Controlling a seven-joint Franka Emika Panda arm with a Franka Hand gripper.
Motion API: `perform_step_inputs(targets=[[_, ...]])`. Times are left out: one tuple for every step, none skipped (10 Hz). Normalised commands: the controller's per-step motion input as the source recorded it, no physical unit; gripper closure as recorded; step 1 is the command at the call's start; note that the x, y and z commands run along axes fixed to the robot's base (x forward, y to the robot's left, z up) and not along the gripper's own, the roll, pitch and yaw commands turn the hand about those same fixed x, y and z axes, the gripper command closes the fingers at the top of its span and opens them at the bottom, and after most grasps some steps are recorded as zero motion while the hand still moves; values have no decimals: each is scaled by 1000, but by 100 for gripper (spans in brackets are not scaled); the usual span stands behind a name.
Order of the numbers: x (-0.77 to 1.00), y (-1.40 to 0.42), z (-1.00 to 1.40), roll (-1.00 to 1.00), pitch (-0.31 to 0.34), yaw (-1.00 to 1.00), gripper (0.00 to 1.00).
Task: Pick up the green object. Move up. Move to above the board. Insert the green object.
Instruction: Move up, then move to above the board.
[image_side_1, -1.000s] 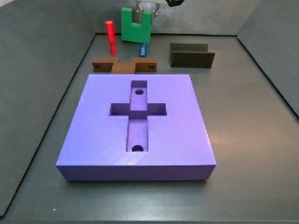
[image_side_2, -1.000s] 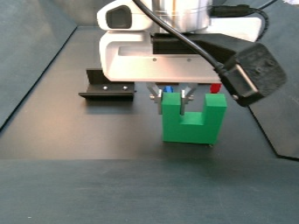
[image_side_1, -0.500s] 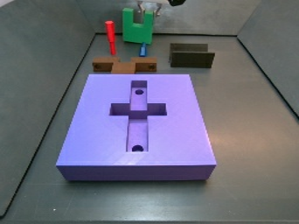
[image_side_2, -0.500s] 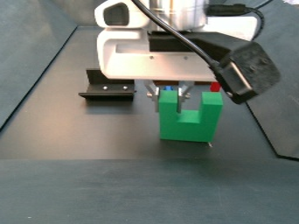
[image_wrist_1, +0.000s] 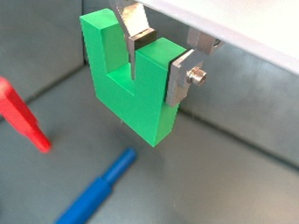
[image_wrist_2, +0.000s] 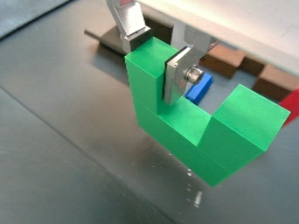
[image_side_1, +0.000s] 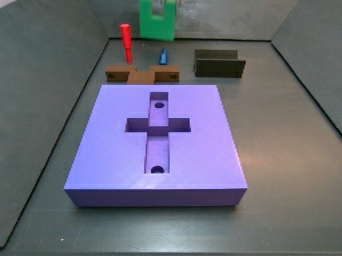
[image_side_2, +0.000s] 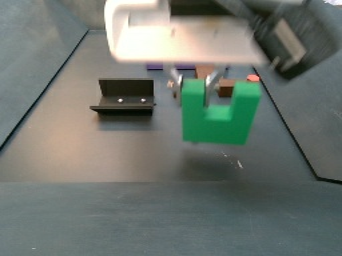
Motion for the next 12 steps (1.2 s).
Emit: perform_step_inputs(targets=[[-22,5,173,70,27,-15,100],[0,0,1400,0,0,0,100],[-17,-5,1400,-12,19,5,100],[-43,-12,1400,13,36,6,100],[-6,-11,1400,22,19,6,100],[40,3,1400,-6,67,6,100],[19,5,776,-6,90,-1,100],[27,0,344,12,74,3,100],[-26,-1400,147,-137,105,524,100],[-32,-1400,132,-127,108,507,100],[-36,-1400,129,-19,49,378,100],[-45,-1400,129,-17,-13,183,100]])
